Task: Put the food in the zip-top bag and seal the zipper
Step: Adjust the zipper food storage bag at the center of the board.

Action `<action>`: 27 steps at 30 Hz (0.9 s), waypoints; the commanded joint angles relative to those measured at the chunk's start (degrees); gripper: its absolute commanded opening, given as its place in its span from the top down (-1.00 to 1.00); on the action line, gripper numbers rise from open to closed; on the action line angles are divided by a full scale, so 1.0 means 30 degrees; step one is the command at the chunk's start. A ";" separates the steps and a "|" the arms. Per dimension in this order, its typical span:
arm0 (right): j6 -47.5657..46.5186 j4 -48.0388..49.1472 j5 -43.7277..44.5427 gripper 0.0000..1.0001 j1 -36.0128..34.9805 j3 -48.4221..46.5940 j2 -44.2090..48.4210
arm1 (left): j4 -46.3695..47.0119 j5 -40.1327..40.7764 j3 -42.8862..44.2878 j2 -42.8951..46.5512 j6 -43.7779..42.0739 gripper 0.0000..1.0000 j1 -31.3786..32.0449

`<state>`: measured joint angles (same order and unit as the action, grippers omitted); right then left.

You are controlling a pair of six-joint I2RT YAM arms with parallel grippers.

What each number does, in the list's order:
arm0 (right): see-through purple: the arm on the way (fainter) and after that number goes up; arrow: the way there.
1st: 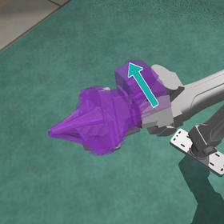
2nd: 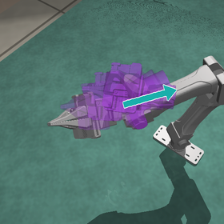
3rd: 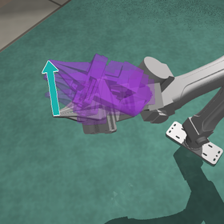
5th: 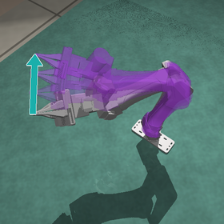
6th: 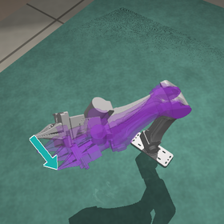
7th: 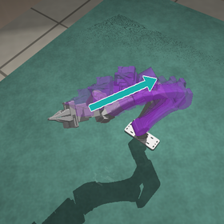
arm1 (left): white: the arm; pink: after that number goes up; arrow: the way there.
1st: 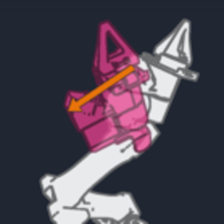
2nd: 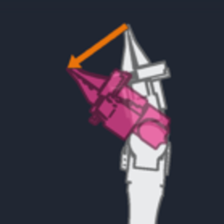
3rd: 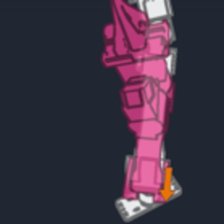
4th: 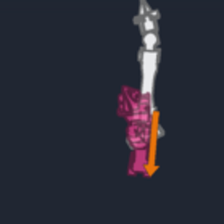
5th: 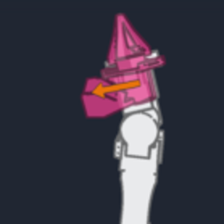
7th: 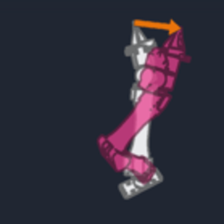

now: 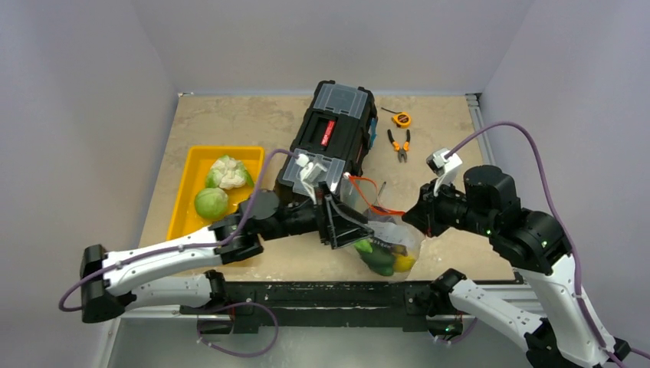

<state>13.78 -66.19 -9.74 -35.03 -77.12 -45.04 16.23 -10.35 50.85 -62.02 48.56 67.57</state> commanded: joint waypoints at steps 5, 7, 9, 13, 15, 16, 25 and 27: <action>-0.0680 0.1246 -0.2224 1.00 -0.0621 0.0518 -0.0262 | -0.7516 0.0916 0.0643 0.6876 -0.6822 -0.23 0.0036; -0.0675 0.1707 -0.2622 1.00 -0.0629 0.0918 -0.0621 | -0.9358 0.1666 0.1159 0.7869 -0.7470 -0.24 0.0035; -0.0694 0.2392 -0.3557 1.00 -0.0626 0.1351 -0.0979 | -1.0517 0.2671 0.1423 0.8685 -0.7803 -0.24 0.0035; -0.0873 0.3363 -0.5445 1.00 -0.1088 0.1177 -0.1794 | -1.2781 0.5250 0.1838 0.9845 -0.7923 -0.23 0.0035; -0.0827 0.3438 -0.6039 1.00 -0.2164 0.0978 -0.2578 | -1.4224 0.6378 0.2123 1.0179 -0.7981 -0.24 0.0035; -0.0713 0.3447 -0.5741 1.00 -0.3227 0.0933 -0.3000 | -1.4656 0.6767 0.2188 1.0360 -0.8029 -0.24 0.0035; 0.0224 0.6395 -0.1312 1.00 -1.1737 -0.1425 -0.7156 | -1.6359 0.9254 0.2203 1.2755 -0.8128 -0.23 0.0035; -0.0324 0.6744 -0.1676 1.00 -1.1840 -0.2609 -0.7978 | -1.6758 0.9559 0.2314 1.3287 -0.8007 -0.24 0.0035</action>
<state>14.39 -53.93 -16.82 -70.06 -76.77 -67.09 -31.55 13.89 55.31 -25.02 25.67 67.57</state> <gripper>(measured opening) 0.008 0.618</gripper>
